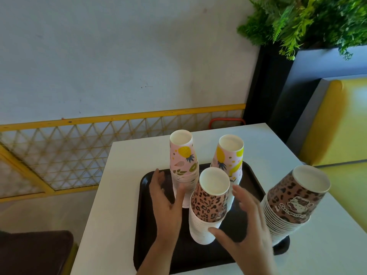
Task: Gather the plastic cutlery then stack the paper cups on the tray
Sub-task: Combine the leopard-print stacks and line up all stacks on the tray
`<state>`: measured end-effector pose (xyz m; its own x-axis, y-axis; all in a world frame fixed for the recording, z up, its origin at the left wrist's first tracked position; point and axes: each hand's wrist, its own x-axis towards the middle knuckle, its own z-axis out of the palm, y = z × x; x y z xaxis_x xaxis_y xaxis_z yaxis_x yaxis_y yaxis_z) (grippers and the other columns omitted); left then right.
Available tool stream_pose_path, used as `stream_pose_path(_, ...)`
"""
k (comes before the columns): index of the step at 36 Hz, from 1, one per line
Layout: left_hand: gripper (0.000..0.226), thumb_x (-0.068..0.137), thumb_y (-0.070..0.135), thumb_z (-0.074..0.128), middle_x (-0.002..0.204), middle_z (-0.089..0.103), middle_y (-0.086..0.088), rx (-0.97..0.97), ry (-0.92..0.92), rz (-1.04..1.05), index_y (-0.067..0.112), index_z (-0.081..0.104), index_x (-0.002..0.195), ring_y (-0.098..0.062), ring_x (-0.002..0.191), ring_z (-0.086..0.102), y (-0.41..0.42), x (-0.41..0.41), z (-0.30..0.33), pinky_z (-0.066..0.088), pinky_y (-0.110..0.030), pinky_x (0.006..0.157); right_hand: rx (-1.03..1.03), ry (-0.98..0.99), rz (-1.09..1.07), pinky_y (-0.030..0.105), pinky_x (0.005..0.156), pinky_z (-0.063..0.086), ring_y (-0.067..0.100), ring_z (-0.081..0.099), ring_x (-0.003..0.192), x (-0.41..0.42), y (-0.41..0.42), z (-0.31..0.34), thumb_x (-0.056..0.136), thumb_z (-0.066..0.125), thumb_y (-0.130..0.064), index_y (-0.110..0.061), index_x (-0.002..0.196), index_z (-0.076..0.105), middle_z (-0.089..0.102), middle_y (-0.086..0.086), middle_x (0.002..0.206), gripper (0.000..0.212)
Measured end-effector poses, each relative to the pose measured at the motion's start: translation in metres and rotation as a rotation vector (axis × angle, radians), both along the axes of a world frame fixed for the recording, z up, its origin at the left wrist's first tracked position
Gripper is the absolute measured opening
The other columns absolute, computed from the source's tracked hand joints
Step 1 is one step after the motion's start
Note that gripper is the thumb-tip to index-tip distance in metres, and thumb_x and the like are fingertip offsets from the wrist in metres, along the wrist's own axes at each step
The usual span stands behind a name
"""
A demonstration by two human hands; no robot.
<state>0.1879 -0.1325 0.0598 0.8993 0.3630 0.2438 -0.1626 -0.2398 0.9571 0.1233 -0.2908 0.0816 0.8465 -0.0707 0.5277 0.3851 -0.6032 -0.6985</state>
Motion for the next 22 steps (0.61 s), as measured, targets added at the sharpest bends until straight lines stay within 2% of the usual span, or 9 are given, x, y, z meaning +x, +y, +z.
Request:
stream_pose_path(2, 0.067, 0.081, 0.068, 0.044, 0.133, 0.046, 0.005, 0.033, -0.091, 0.038, 0.031, 0.031, 0.136, -0.006, 0.124, 0.045, -0.007, -0.023, 0.002, 0.04, -0.028, 0.103, -0.023, -0.163, -0.047, 0.011, 0.101, 0.035, -0.001, 0.044, 0.122, -0.01, -0.009, 0.016, 0.073, 0.066, -0.05, -0.012, 0.122, 0.047, 0.053, -0.003, 0.123, 0.065)
stream_pose_path(5, 0.071, 0.08, 0.069, 0.046, 0.131, 0.046, 0.003, 0.083, -0.143, -0.054, 0.025, 0.033, 0.134, -0.006, 0.122, 0.045, -0.017, -0.047, 0.002, 0.036, -0.011, 0.098, -0.028, -0.37, -0.187, 0.015, 0.098, 0.038, -0.004, 0.045, 0.116, -0.024, -0.025, 0.03, 0.072, 0.069, -0.037, -0.011, 0.11, 0.052, 0.049, -0.019, 0.121, 0.049)
stream_pose_path(8, 0.081, 0.075, 0.068, 0.056, 0.135, 0.042, 0.003, 0.202, -0.108, -0.16, 0.021, 0.032, 0.135, -0.005, 0.127, 0.041, -0.028, -0.055, 0.0, 0.034, -0.006, 0.098, 0.046, -0.426, -0.4, 0.013, 0.097, 0.037, -0.002, 0.04, 0.117, -0.026, -0.042, 0.034, 0.063, 0.07, -0.032, 0.004, 0.101, 0.055, 0.039, -0.012, 0.122, 0.055)
stream_pose_path(10, 0.086, 0.068, 0.068, 0.063, 0.137, 0.04, 0.008, 0.233, -0.06, -0.198, 0.028, 0.029, 0.136, -0.005, 0.128, 0.04, -0.034, -0.056, -0.002, 0.038, -0.014, 0.102, 0.096, -0.411, -0.472, 0.016, 0.102, 0.033, 0.011, 0.036, 0.121, -0.022, -0.053, 0.031, 0.06, 0.071, -0.031, 0.007, 0.11, 0.046, 0.032, -0.008, 0.126, 0.068)
stream_pose_path(13, 0.096, 0.058, 0.05, 0.08, 0.138, 0.036, 0.017, 0.209, 0.009, -0.237, 0.042, 0.023, 0.134, -0.001, 0.13, 0.036, -0.041, -0.053, -0.002, 0.035, -0.016, 0.104, 0.203, -0.223, -0.48, 0.034, 0.105, 0.032, 0.033, 0.035, 0.127, -0.015, -0.073, 0.014, 0.053, 0.081, -0.042, -0.012, 0.13, 0.03, 0.023, -0.019, 0.135, 0.097)
stream_pose_path(14, 0.099, 0.056, 0.041, 0.084, 0.137, 0.036, 0.019, 0.196, 0.026, -0.244, 0.045, 0.021, 0.132, 0.002, 0.129, 0.036, -0.042, -0.052, -0.002, 0.034, -0.011, 0.103, 0.238, -0.125, -0.46, 0.039, 0.105, 0.032, 0.033, 0.034, 0.13, -0.011, -0.081, 0.005, 0.05, 0.086, -0.041, -0.017, 0.135, 0.026, 0.026, -0.016, 0.136, 0.106)
stream_pose_path(16, 0.103, 0.053, 0.03, 0.088, 0.135, 0.039, 0.018, 0.18, 0.048, -0.239, 0.039, 0.025, 0.133, 0.003, 0.128, 0.037, -0.043, -0.048, -0.001, 0.034, -0.01, 0.104, 0.327, 0.086, -0.403, 0.047, 0.104, 0.035, 0.029, 0.036, 0.131, -0.003, -0.091, -0.011, 0.047, 0.091, -0.024, -0.03, 0.14, 0.023, 0.029, 0.002, 0.14, 0.115)
stream_pose_path(19, 0.102, 0.051, 0.033, 0.087, 0.135, 0.047, 0.008, 0.177, 0.084, -0.206, 0.022, 0.033, 0.138, -0.005, 0.126, 0.044, -0.044, -0.045, -0.001, 0.04, -0.027, 0.107, 0.42, 0.264, -0.315, 0.046, 0.097, 0.042, 0.027, 0.047, 0.123, 0.002, -0.092, -0.023, 0.044, 0.09, -0.016, -0.031, 0.136, 0.03, 0.044, 0.007, 0.135, 0.11)
stream_pose_path(22, 0.096, 0.052, 0.029, 0.088, 0.127, 0.054, 0.007, 0.21, 0.096, -0.173, 0.02, 0.039, 0.133, -0.01, 0.12, 0.051, -0.044, -0.044, 0.001, 0.046, -0.035, 0.103, 0.453, 0.311, -0.314, 0.048, 0.094, 0.045, 0.03, 0.053, 0.115, 0.002, -0.086, -0.024, 0.054, 0.087, -0.005, -0.021, 0.13, 0.037, 0.054, 0.007, 0.126, 0.093)
